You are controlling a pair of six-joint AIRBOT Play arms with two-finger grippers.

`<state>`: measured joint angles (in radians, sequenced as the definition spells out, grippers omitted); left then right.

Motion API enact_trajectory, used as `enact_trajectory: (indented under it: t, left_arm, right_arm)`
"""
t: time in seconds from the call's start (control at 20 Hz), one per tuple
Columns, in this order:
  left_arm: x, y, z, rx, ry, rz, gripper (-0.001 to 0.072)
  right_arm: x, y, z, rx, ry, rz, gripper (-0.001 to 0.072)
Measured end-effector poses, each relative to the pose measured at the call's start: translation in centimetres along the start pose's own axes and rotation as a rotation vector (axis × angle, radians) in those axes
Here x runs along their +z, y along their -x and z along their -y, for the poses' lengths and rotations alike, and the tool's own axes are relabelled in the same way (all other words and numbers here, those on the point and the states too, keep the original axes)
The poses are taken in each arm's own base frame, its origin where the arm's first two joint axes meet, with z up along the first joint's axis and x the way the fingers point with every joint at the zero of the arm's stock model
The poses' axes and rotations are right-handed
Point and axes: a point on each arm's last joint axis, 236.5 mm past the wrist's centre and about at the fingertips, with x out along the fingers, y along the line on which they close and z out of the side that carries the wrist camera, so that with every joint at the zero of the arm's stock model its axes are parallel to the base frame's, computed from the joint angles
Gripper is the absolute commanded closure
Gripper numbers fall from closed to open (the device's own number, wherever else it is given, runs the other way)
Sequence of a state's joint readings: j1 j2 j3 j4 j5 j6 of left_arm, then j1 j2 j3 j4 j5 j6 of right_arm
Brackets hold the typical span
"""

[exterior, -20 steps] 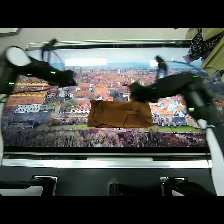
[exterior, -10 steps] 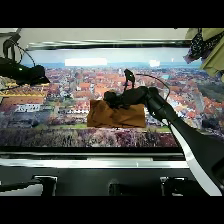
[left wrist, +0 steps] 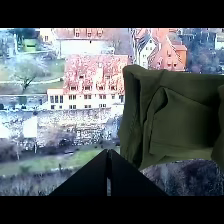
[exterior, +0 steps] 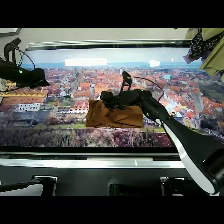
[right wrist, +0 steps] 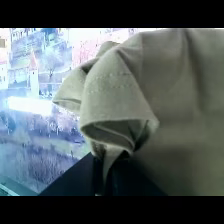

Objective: Fold the clothes and pants, and hang the long-sleeved shirts on hangers.

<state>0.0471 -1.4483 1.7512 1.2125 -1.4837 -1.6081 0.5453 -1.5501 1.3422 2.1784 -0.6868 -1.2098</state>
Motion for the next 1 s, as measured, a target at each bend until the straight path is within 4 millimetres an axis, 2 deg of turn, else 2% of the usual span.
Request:
enact_trajectory:
  t: [0.1, 0.15, 0.25, 0.35, 0.4, 0.55, 0.7, 0.8, 0.9, 1.0]
  left_arm:
    - [-0.1, -0.1, -0.1, 0.000, 0.002, -0.004, 0.0691]
    - [-0.2, -0.2, -0.1, 0.001, 0.002, -0.006, 0.0691]
    - [-0.2, -0.2, -0.1, 0.000, 0.004, -0.008, 0.0691]
    - [-0.2, -0.2, -0.1, 0.000, 0.004, -0.009, 0.0691]
    - [-0.2, -0.3, -0.1, 0.001, 0.004, -0.010, 0.0691]
    - [-0.3, -0.3, -0.1, 0.000, 0.004, -0.010, 0.0691]
    - [-0.3, -0.3, -0.1, 0.000, 0.004, -0.010, 0.0692]
    - [-0.3, -0.3, -0.1, 0.000, 0.005, -0.010, 0.0691]
    - [-0.3, -0.3, -0.1, 0.000, 0.004, -0.010, 0.0691]
    - [-0.3, -0.2, -0.1, 0.000, 0.004, -0.010, 0.0692]
  right_arm:
    - [-1.0, -0.9, -0.2, 0.000, 0.003, -0.021, 0.0658]
    - [-1.7, -1.4, -0.2, -0.003, 0.008, -0.035, 0.0614]
    - [-2.8, -2.4, -0.4, -0.004, 0.012, -0.053, 0.0594]
    - [-3.2, -3.0, -0.8, 0.006, 0.010, -0.050, 0.0384]
    - [-3.2, -3.2, -1.2, 0.017, 0.004, -0.044, 0.0363]
    - [-2.8, -2.9, -2.9, 0.062, 0.005, -0.026, 0.0193]
    - [-1.9, -1.1, -5.5, 0.115, 0.065, 0.000, 0.0183]
    - [-0.3, 0.8, -6.4, 0.132, 0.097, 0.030, 0.0167]
    - [2.0, 3.3, -5.3, 0.109, 0.113, 0.054, 0.0156]
    - [4.7, 6.3, -2.1, 0.048, 0.125, 0.066, 0.0155]
